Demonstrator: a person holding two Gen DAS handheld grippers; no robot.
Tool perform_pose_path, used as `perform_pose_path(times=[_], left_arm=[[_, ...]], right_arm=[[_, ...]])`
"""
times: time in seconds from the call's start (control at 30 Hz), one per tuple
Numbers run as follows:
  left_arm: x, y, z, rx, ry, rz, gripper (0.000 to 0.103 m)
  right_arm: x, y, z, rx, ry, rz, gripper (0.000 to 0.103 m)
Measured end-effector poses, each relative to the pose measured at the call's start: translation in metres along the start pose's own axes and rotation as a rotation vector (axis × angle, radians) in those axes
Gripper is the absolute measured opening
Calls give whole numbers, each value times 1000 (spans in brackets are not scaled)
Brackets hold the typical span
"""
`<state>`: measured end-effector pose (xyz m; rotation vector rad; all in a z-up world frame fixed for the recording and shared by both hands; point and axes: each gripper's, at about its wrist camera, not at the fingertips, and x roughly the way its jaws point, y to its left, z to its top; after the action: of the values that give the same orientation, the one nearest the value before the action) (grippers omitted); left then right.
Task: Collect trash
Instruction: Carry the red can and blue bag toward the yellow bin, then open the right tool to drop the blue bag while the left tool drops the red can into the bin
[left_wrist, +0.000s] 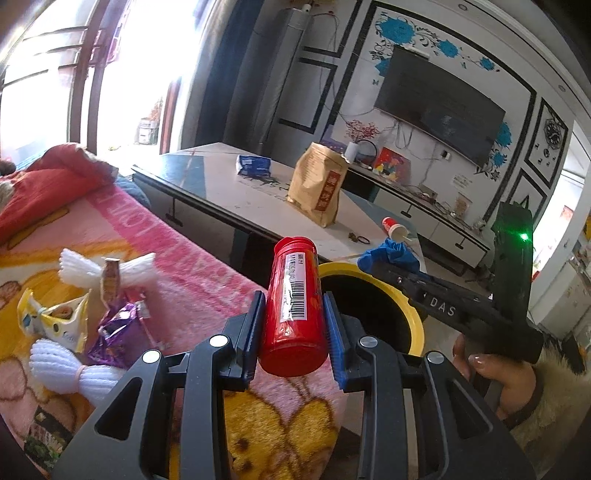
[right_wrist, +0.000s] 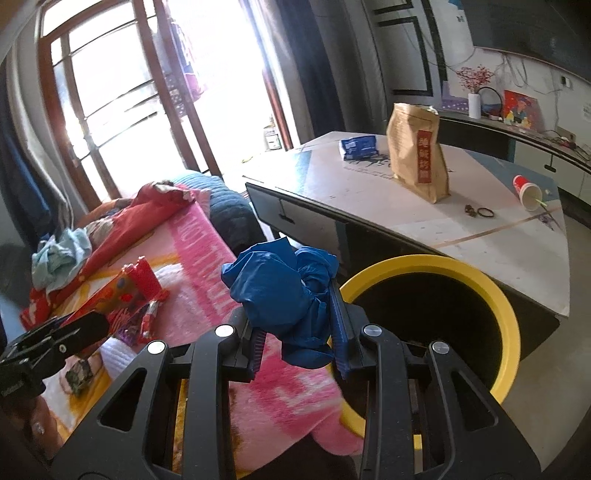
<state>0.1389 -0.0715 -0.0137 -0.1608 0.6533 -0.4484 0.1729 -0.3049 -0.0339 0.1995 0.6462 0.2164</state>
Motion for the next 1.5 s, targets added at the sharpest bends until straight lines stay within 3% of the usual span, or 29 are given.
perform_pose_path(times=[0.73, 1.07, 1.5], left_arm=[[49, -55, 3, 103, 64, -92, 30], [81, -76, 4, 122, 98, -118, 30], [142, -91, 7, 146, 182, -77, 30]], right_arm=[[-11, -65, 12, 85, -26, -154, 24], [-3, -93, 7, 125, 21, -226, 24], [10, -123, -1, 172, 74, -278, 25]])
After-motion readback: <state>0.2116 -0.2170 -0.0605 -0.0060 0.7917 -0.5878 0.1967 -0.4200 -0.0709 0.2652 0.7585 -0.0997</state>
